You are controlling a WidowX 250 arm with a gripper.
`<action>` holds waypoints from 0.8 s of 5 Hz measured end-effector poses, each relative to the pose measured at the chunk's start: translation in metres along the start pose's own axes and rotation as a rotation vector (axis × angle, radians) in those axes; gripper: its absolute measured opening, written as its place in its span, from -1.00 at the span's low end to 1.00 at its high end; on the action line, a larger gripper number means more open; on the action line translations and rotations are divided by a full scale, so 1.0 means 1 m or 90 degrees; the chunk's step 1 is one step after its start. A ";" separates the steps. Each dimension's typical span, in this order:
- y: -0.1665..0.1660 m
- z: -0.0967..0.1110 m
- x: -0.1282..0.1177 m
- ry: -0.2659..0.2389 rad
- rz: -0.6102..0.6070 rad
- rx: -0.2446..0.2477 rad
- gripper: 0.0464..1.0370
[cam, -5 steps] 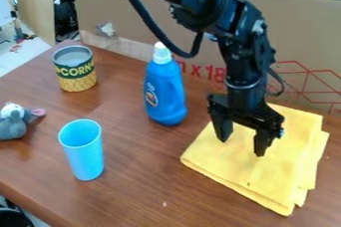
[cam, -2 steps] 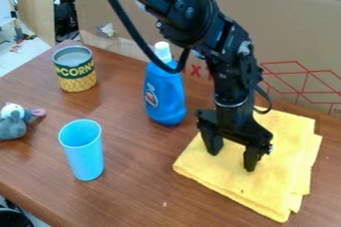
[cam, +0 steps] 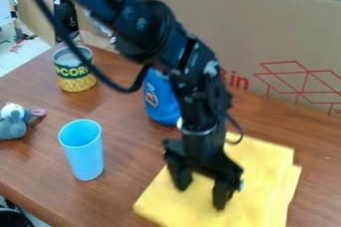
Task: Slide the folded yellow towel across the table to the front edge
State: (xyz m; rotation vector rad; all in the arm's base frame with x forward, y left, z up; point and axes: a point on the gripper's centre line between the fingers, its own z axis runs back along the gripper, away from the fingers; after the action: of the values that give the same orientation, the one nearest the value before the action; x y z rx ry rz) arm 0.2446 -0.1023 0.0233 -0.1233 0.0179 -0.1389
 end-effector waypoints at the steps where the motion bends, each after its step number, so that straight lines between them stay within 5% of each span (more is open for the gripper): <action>1: -0.002 -0.005 -0.037 0.040 -0.006 -0.029 0.93; 3: 0.003 -0.002 -0.035 0.049 -0.010 -0.025 0.93; 4: 0.017 0.030 -0.019 -0.013 0.001 -0.014 0.93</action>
State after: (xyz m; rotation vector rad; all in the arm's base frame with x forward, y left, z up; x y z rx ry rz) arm 0.2292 -0.0793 0.0509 -0.1460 -0.0003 -0.1353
